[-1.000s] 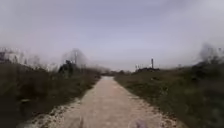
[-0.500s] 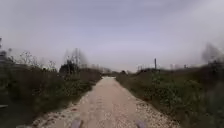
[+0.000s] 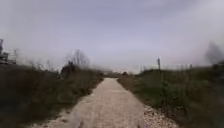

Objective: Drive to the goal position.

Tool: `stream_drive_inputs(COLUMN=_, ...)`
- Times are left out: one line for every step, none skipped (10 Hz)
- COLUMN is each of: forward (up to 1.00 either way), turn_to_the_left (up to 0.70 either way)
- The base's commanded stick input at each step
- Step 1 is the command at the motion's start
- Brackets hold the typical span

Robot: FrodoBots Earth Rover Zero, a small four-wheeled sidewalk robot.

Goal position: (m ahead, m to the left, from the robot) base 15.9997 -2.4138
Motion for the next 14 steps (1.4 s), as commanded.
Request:
stream_drive_inputs(forward=0.70, turn_to_the_left=-0.06)
stream_drive_inputs(forward=0.70, turn_to_the_left=-0.35)
stream_drive_inputs(forward=0.70, turn_to_the_left=-0.35)
stream_drive_inputs(forward=0.70, turn_to_the_left=-0.30)
stream_drive_inputs(forward=0.70, turn_to_the_left=-0.12)
stream_drive_inputs(forward=0.70, turn_to_the_left=0.00)
stream_drive_inputs(forward=0.70, turn_to_the_left=0.00)
stream_drive_inputs(forward=0.70, turn_to_the_left=0.00)
stream_drive_inputs(forward=0.70, turn_to_the_left=0.00)
stream_drive_inputs(forward=0.70, turn_to_the_left=0.00)
stream_drive_inputs(forward=0.70, turn_to_the_left=0.00)
stream_drive_inputs(forward=0.70, turn_to_the_left=0.00)
stream_drive_inputs(forward=0.70, turn_to_the_left=0.00)
stream_drive_inputs(forward=0.70, turn_to_the_left=0.00)
